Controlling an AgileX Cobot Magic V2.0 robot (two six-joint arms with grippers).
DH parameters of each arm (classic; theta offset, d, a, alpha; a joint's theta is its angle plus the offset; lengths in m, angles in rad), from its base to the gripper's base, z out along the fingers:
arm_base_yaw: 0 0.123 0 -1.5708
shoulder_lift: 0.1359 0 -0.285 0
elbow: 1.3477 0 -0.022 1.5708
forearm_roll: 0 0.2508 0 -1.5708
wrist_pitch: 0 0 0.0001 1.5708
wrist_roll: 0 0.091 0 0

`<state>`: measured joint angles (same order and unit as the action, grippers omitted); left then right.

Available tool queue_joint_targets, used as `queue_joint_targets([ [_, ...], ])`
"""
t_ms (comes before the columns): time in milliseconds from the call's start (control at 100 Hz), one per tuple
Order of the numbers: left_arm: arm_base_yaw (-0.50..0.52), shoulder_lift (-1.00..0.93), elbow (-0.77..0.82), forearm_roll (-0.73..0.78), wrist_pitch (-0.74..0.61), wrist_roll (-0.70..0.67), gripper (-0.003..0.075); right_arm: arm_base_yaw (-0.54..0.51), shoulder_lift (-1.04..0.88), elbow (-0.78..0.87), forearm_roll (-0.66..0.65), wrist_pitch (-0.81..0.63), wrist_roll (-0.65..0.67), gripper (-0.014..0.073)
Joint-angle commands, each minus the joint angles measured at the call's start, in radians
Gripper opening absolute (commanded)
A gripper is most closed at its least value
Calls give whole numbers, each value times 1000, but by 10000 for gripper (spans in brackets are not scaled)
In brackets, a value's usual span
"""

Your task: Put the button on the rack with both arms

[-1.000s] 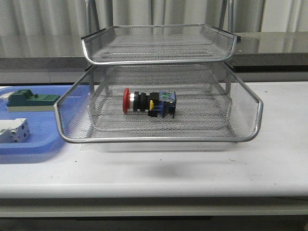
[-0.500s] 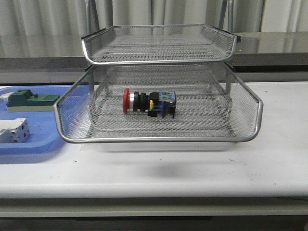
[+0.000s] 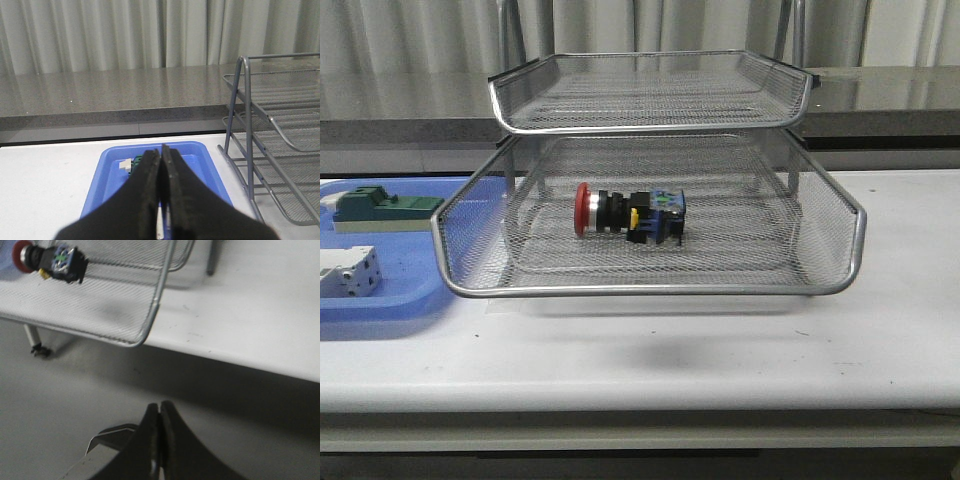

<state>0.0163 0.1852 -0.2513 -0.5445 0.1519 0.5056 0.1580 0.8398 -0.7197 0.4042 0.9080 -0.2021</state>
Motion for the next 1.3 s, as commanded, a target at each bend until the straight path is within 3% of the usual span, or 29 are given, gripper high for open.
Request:
queue_joint_targets([
  [0, 1, 9, -25, -16, -72, -8, -20, 49, 65, -32, 85, -47, -99, -67],
  [370, 1, 9, -25, -16, -72, -8, -20, 349, 327, -32, 95, -225, -219, -67],
  [740, 1, 9, -25, -16, -72, -8, -20, 581, 578, -32, 45, -591, -231, -64],
  [1110, 1, 9, -25, -16, -72, -8, -20, 622, 727, -33, 4, -865, -231, -63],
  [1290, 1, 9, -25, -16, -72, -8, -20, 578, 755, -74, -6, -888, -231, -63],
])
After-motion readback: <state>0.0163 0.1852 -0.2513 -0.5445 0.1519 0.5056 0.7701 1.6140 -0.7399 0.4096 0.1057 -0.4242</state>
